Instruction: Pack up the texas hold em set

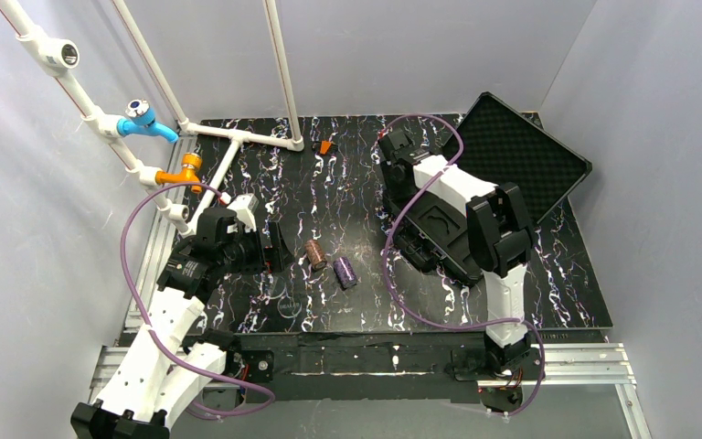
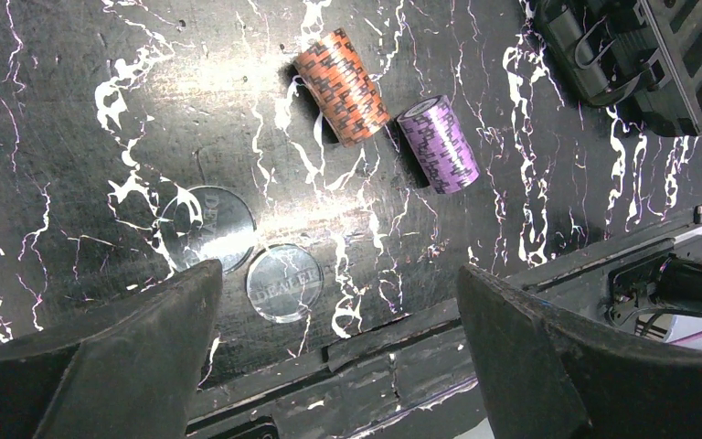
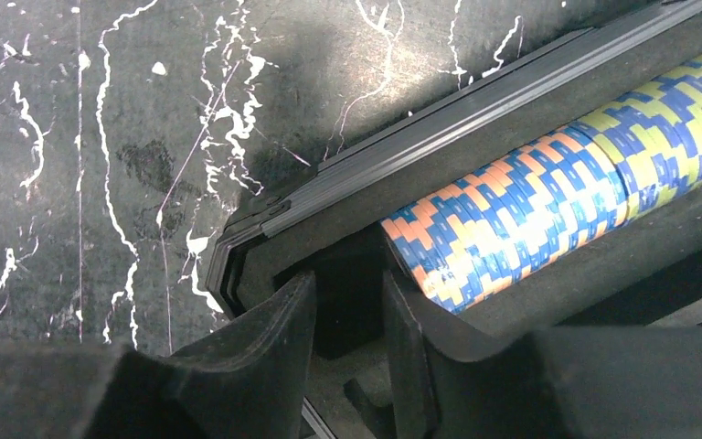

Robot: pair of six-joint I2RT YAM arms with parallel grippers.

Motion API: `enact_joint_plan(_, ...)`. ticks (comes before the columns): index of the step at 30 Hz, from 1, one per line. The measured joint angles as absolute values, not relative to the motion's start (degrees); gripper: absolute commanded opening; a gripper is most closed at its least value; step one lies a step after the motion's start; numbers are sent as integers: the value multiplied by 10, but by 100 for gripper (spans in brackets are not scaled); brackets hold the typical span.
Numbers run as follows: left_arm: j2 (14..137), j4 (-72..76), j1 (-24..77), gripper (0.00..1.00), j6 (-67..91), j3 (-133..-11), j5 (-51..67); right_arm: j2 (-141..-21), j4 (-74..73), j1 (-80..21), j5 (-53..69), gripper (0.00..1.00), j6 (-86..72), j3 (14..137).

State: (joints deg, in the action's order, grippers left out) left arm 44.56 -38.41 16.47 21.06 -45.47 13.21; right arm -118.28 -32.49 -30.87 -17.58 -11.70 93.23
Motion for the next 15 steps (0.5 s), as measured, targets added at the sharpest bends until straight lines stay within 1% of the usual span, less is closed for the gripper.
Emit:
enact_joint_plan(2, 446, -384, 166, 99, 211, -455, 130, -1177, -327, -308, -166, 57, -110, 932)
enact_joint_plan(5, 446, -384, 167, 99, 212, -455, 129, -1165, -334, -308, -155, 61, -103, 932)
enact_joint_plan(10, 446, -384, 167, 99, 212, -455, 129, -1152, -331, -306, -115, 64, -114, 934)
enact_joint_plan(15, 446, -385, 167, 99, 212, -455, 129, -1156, -328, -313, -81, 64, -121, 936)
